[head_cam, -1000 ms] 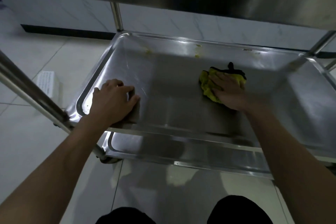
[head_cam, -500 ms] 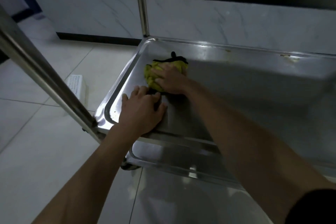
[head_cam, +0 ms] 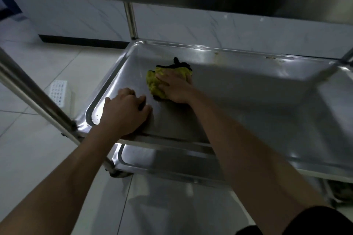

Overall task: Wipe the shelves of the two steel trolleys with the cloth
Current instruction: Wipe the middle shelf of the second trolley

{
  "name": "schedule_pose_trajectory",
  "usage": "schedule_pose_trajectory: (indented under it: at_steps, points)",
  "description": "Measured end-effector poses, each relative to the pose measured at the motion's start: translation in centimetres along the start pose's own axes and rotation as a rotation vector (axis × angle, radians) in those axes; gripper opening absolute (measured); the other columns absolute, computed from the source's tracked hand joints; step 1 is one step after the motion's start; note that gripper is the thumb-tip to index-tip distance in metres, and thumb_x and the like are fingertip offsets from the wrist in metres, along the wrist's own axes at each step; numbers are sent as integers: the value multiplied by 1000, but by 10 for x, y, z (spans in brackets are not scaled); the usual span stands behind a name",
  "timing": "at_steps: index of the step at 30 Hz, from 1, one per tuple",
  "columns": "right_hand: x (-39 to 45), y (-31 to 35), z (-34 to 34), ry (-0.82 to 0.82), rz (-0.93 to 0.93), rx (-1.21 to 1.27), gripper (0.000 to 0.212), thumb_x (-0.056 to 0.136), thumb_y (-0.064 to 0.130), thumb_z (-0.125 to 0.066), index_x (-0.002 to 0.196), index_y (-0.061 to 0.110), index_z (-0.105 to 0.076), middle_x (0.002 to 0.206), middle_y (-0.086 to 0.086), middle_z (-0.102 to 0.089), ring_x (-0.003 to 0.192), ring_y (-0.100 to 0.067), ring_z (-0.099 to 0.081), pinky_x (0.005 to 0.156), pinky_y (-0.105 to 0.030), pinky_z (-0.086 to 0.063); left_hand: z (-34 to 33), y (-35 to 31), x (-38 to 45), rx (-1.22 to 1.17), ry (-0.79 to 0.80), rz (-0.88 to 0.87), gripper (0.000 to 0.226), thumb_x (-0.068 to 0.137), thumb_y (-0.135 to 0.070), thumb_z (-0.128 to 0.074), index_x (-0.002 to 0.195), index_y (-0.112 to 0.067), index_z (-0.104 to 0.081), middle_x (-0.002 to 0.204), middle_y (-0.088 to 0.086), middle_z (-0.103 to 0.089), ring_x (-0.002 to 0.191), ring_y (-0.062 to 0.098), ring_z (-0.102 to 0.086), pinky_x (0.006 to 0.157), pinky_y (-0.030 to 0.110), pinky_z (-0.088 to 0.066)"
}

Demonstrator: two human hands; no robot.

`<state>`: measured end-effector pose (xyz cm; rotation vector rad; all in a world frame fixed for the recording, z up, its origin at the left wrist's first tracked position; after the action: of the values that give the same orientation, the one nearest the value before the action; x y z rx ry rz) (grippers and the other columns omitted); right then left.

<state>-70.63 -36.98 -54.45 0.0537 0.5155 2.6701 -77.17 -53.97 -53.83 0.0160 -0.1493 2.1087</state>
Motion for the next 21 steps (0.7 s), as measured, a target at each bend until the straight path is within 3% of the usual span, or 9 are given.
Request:
schedule_pose_trajectory:
  at_steps: [2, 5, 7, 14, 21]
  points:
    - [-29, -31, 6, -29, -83, 31, 55, 108, 38, -32, 160, 25, -20, 168, 2, -12, 153, -16, -7, 110, -21, 21, 1, -3, 0, 1, -3, 11, 58, 90, -65, -26, 127, -34, -58, 120, 1, -58, 128, 22, -45, 90, 56, -43]
    - [-74, -75, 17, -34, -211, 37, 54, 107, 44, -30, 159, 38, -15, 168, 12, -5, 154, -12, -2, 121, -42, 10, 3, -6, -3, 9, -1, 7, 51, 94, -61, -31, 126, -33, -59, 119, 1, -59, 126, 22, -47, 91, 57, -44]
    - [-107, -102, 25, -25, -296, 24, 53, 107, 46, -28, 158, 43, -13, 167, 15, -3, 154, -11, -1, 123, -48, 5, 5, -7, -5, 0, -10, 0, 49, 95, -58, -34, 126, -30, -61, 121, 3, -59, 128, 22, -45, 94, 60, -43]
    - [-233, -176, 57, -94, -518, -2, 52, 107, 47, -28, 158, 41, -17, 167, 14, -5, 155, -14, -3, 123, -52, 0, 8, -12, -7, -25, 19, 19, 46, 99, -53, -42, 132, -26, -61, 135, 9, -55, 136, 26, -39, 99, 62, -40]
    - [-261, -168, 61, -181, -575, -93, 59, 99, 59, -38, 154, 40, -31, 165, 11, -21, 151, -23, -19, 119, -55, -11, 6, -16, -6, -12, 26, 23, 39, 100, -48, -38, 123, -25, -60, 131, 9, -55, 133, 27, -38, 100, 65, -38]
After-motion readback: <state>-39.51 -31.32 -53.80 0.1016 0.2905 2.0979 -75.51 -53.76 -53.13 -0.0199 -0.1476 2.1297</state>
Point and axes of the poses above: each hand's wrist, its own x-axis towards the middle knuckle, its own z-axis out of the back of the hand, y = z × x, the point moved 6 cm from there along x, towards the middle knuckle
